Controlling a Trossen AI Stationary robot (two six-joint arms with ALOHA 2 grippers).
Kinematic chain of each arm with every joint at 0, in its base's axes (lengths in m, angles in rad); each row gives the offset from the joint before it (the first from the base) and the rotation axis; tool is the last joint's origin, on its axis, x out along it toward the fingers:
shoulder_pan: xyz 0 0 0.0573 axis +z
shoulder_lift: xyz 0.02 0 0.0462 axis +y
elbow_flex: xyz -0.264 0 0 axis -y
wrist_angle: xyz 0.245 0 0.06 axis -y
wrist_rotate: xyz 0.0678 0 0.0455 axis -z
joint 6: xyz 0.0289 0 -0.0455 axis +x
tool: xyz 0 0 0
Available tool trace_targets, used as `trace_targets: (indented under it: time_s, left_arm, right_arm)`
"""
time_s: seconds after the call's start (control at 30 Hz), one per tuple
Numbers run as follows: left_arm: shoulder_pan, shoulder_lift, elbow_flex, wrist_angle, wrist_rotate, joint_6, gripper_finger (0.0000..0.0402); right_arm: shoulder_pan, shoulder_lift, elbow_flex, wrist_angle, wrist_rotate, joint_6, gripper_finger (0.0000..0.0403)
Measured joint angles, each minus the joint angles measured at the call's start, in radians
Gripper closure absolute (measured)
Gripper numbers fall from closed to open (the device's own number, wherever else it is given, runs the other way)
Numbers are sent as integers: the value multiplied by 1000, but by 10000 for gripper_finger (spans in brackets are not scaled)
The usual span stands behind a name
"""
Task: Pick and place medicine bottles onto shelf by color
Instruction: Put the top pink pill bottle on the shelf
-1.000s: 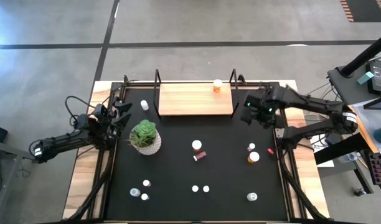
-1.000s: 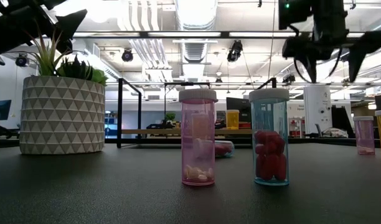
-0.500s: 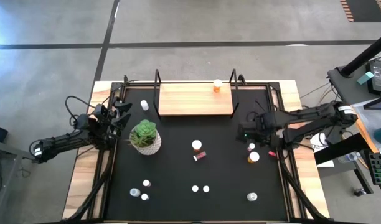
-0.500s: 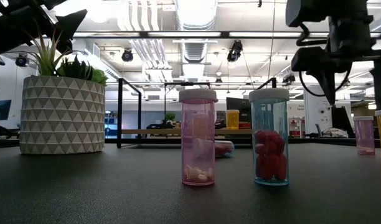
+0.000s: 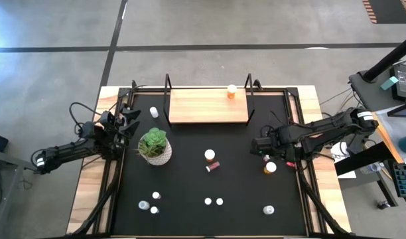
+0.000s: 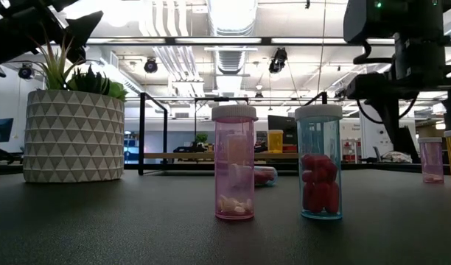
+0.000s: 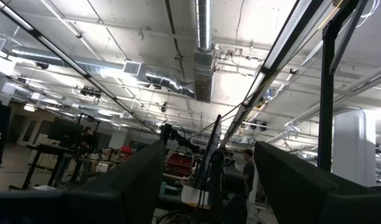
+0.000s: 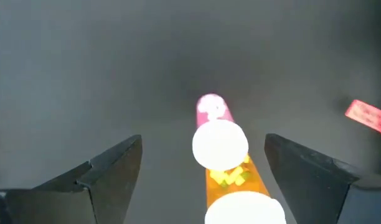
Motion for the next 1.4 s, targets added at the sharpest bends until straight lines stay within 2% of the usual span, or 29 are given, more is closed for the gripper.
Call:
trace_targets:
  time_s: [0.57,0.67,0.83,0.93,1.4]
  left_arm:
    - [0,0,0,0,0,0,168]
    - [0,0,0,0,0,0,168]
    - [0,0,0,0,0,0,168]
    - [0,0,0,0,0,0,168]
    - [0,0,0,0,0,0,168]
  right_arm:
    - [0,45,-1,11,19,-24,80]
    - [0,45,-1,17,19,-13,111]
    - [0,45,-1,24,19,-25,194]
    - [0,45,-1,23,19,-21,230]
    - [0,44,-1,45,19,-30,299]
